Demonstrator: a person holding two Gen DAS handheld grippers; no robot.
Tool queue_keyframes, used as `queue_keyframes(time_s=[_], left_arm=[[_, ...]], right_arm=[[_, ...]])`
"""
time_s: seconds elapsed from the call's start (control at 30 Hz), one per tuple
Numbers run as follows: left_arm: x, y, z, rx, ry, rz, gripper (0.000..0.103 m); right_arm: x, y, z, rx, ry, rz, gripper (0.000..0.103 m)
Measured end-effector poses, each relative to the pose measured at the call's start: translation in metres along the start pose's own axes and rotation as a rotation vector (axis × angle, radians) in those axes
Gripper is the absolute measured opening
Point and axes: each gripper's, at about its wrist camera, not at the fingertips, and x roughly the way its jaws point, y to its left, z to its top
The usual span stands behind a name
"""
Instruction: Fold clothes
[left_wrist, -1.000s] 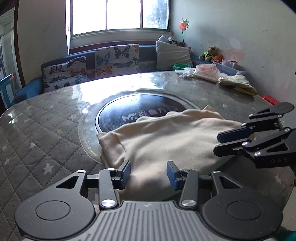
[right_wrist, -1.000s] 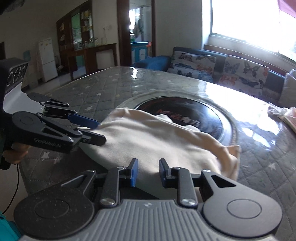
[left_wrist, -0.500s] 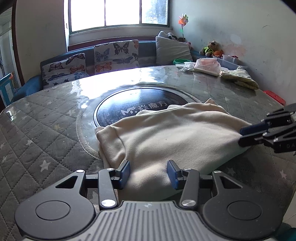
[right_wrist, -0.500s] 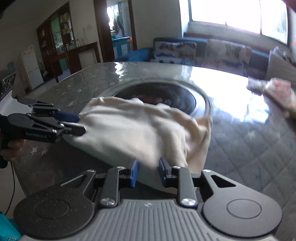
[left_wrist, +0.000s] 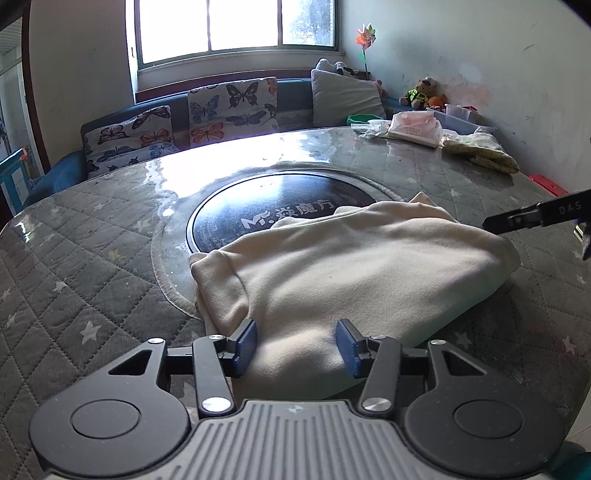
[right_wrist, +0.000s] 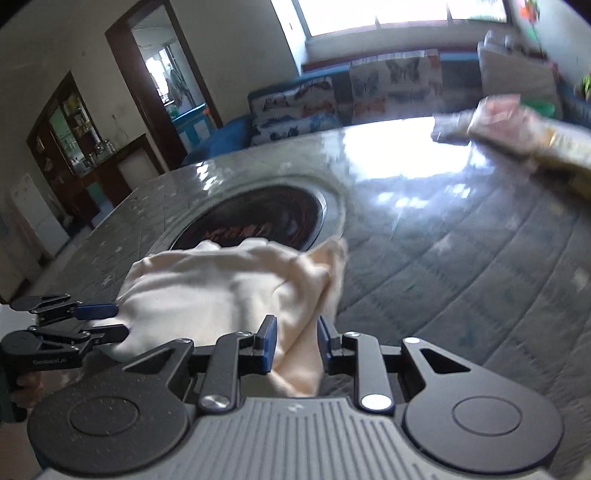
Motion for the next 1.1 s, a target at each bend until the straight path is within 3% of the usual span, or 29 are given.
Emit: queue_keyframes(time_s=[0.2,0.3,0.4,0.53,0.67,0.8,0.9,0.97,1.1], left_arm=[[0.001,-0.001,0.001,0.004,0.004,0.004,0.053],[0.001,-0.001,0.001,0.005,0.004,0.005,0.053],[0.001,-0.001,0.001,0.007,0.006,0.005,0.053],[0.002,-0.001,0.001,0.01,0.005,0.005,0.053],[0.002,-0.001,0.001,0.011,0.004,0.004,0.054],[0.002,-0.002,0.001,0.012,0.007,0.004,0.054],[0.001,-0.002,0.002,0.015,0.009,0.002,0.054],[0.001,-0.001,0.001,0.011,0.008,0.0,0.054],[-0.001,0.0,0.0,0.007,0.006,-0.001,0.055]], right_arm=[[0.013,0.0,-0.008,0.042,0.033,0.062,0.023],[0.014,0.0,-0.011,0.057,0.023,0.084,0.009],[0.008,0.012,-0.011,-0.01,-0.006,0.045,0.006],[-0.007,0.025,-0.008,-0.122,-0.091,-0.075,0.0],[0.001,0.015,-0.011,-0.129,-0.054,-0.128,0.0],[-0.002,0.018,-0.004,-0.131,-0.067,-0.08,0.0],[0.004,0.027,0.005,-0.179,-0.063,-0.085,0.005],[0.015,0.027,0.012,-0.183,-0.051,-0.107,0.014],[0.04,0.018,0.021,-0.146,-0.016,-0.163,0.016]])
